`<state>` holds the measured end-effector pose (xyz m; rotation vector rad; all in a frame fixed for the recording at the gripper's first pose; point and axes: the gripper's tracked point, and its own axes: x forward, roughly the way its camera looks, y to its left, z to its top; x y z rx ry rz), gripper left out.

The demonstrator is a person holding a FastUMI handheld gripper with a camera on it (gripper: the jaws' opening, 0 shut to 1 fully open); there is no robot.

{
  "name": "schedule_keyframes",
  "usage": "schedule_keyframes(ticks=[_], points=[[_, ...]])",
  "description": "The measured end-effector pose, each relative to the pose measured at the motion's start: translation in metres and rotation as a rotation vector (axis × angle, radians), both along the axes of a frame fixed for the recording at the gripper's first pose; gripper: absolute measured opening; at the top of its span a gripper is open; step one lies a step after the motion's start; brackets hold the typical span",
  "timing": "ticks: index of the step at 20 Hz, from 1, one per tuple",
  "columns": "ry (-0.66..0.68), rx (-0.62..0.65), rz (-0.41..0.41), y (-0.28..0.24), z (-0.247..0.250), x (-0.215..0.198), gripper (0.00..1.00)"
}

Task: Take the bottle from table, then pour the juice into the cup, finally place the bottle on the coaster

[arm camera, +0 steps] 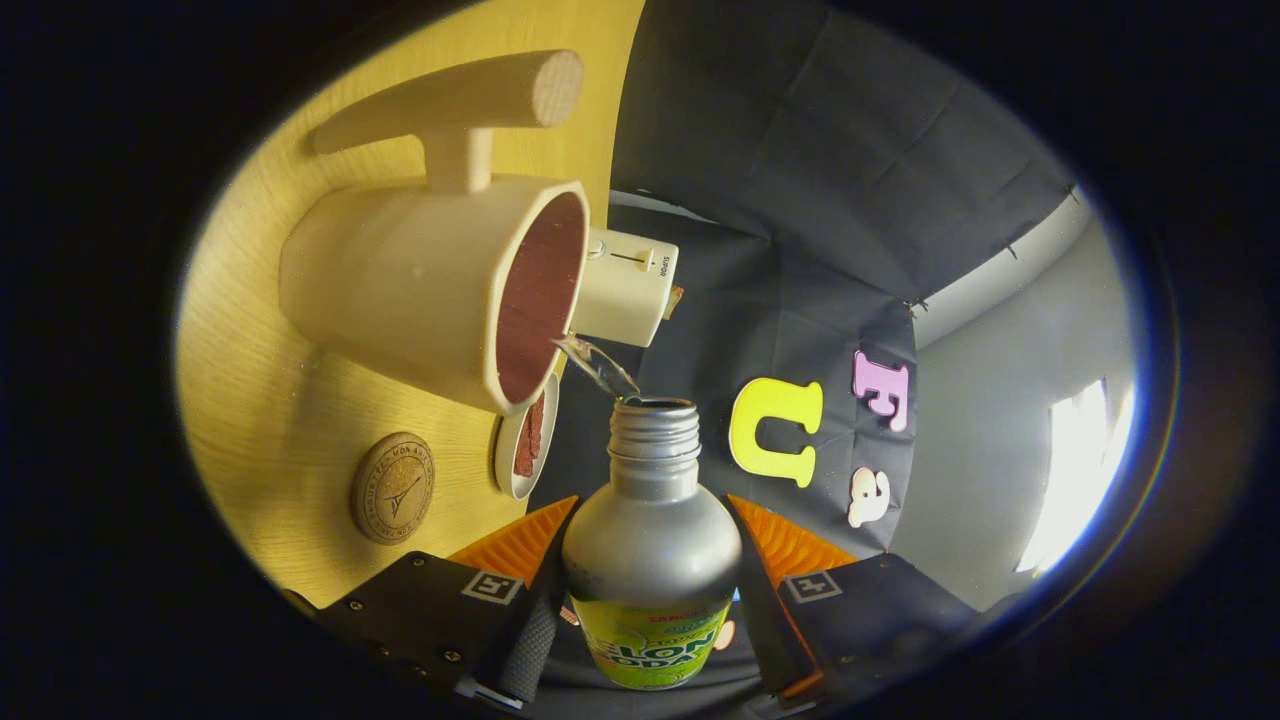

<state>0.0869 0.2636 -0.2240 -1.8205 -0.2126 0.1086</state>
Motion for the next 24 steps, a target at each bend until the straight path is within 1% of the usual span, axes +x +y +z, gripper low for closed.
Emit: schedule_keyframes(ticks=[8,24], points=[[-0.020,-0.022,0.001,-0.001,0.012,0.005,0.80],[-0.062,-0.072,0.001,-0.011,0.035,0.002,0.80]])
